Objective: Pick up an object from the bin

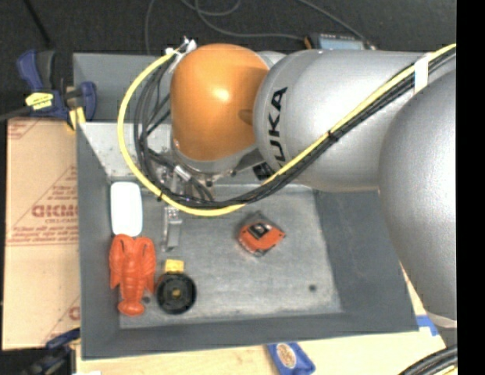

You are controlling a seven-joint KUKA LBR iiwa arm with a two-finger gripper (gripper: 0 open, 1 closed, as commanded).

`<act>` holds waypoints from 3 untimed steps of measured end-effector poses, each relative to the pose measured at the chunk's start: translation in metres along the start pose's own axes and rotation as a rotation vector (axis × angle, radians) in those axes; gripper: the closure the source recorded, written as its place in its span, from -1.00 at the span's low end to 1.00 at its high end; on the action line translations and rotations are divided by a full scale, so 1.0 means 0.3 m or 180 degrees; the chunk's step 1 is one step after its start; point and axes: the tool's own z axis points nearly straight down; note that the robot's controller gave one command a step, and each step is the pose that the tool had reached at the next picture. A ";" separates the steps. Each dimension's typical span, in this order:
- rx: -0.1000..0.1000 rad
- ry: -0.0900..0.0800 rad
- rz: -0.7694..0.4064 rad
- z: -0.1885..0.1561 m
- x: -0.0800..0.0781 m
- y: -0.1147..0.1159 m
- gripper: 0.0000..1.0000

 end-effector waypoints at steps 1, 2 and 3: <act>-0.0006 -0.0026 0.0014 -0.017 -0.006 -0.004 -1.00; -0.0019 -0.0042 0.0385 0.054 -0.054 -0.071 -1.00; 0.0007 -0.0006 0.0760 0.093 -0.058 -0.143 -1.00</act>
Offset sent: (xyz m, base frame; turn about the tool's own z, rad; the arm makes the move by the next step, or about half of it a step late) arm 0.0341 -0.0560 -0.0549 0.2908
